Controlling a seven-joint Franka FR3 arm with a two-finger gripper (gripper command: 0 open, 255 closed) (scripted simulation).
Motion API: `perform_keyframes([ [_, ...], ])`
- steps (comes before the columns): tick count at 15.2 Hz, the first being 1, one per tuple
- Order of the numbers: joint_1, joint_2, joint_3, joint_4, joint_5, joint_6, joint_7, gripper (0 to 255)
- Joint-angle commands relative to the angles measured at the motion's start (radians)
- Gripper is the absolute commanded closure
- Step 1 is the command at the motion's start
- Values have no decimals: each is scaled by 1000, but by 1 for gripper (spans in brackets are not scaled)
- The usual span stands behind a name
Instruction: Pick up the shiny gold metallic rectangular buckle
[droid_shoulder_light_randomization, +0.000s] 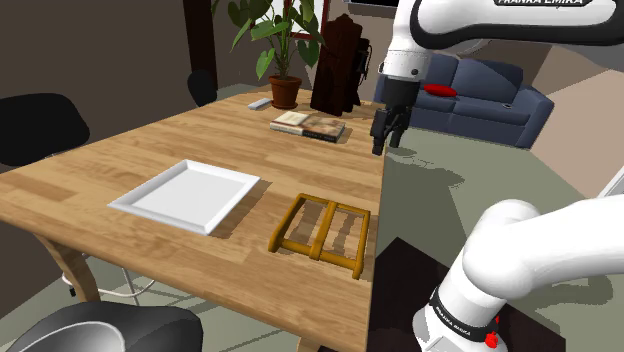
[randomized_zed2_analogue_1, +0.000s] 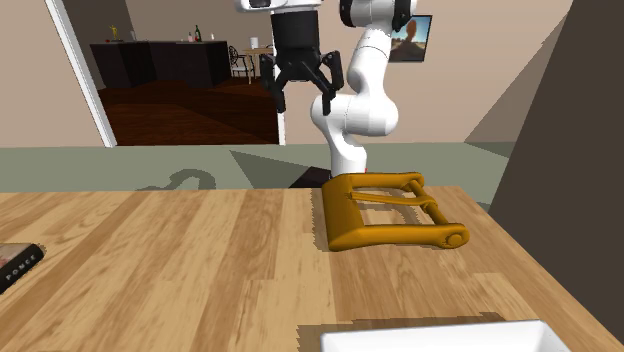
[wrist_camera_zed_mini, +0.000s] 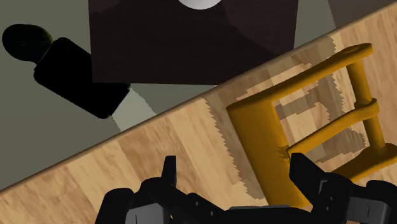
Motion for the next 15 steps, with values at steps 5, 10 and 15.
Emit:
perform_keyframes([
  [5, -52, -87, 146, -105, 95, 37, 314, 0],
  [10, -107, -121, 354, -172, 238, 100, 710, 0],
  [15, -183, -60, 577, -165, 368, 189, 1103, 0],
])
